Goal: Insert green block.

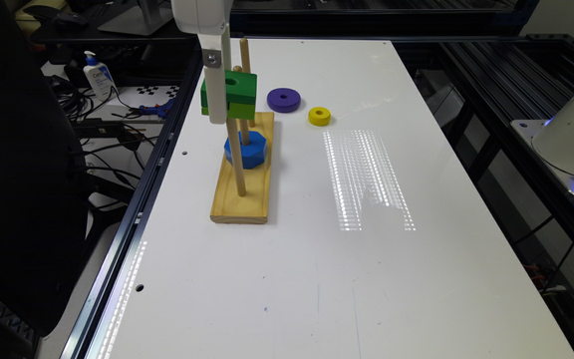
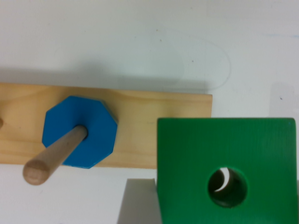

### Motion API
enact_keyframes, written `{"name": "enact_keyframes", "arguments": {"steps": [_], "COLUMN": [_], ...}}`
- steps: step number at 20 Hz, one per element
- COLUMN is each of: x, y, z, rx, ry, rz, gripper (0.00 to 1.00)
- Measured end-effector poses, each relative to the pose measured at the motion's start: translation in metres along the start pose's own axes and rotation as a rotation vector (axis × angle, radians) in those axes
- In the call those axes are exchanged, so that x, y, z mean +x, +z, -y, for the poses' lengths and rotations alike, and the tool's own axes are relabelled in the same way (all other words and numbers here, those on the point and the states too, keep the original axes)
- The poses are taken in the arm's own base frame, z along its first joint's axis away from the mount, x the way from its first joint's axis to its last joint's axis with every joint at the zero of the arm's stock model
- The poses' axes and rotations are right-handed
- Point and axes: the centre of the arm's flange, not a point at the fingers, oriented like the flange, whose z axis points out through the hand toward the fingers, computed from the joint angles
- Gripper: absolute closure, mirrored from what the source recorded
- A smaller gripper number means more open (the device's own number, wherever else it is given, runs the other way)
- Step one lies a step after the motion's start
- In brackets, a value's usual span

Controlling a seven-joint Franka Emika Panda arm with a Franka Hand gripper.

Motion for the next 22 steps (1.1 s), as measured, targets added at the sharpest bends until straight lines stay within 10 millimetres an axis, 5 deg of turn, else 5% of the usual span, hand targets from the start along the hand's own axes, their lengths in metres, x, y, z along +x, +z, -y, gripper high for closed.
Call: {"name": "enact_keyframes", "arguments": {"steps": [14,22], "x": [0.003,0.003], "y": [0.0,0.017], "z": [-0.002,0.0], "rx": [-0.002,-0.006], "ry": [0.003,0.001], "rz": [-0.002,0.006], "gripper": [1.0,1.0]}}
